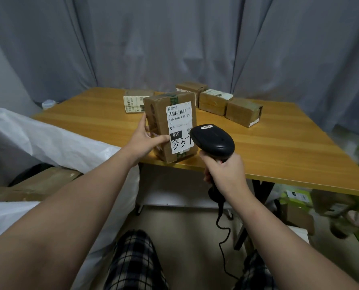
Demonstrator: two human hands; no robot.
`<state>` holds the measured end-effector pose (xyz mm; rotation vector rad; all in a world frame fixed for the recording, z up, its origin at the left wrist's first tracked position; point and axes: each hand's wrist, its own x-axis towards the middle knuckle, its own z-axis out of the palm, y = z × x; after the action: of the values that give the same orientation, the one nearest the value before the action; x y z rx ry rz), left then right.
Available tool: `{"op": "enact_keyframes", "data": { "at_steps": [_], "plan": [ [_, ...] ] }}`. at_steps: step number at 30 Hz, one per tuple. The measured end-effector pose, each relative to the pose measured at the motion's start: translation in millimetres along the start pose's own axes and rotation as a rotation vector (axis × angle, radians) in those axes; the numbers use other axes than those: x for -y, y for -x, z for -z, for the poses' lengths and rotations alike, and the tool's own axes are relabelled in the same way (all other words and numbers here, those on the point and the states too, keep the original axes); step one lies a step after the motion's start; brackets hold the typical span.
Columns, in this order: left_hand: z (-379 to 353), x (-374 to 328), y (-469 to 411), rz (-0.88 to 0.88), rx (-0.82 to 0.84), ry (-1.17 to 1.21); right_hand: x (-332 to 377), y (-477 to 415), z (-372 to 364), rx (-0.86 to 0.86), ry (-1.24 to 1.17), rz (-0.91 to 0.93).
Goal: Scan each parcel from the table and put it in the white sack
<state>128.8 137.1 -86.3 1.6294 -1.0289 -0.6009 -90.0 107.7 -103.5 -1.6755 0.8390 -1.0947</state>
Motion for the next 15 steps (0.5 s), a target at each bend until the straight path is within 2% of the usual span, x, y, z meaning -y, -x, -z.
{"op": "enact_keyframes", "data": {
  "at_steps": [15],
  "plan": [
    [-1.2, -4.3, 2.6, 0.001, -0.021, -0.033, 0.3, 2.4, -2.5, 0.0, 0.02, 0.037]
  ]
}}
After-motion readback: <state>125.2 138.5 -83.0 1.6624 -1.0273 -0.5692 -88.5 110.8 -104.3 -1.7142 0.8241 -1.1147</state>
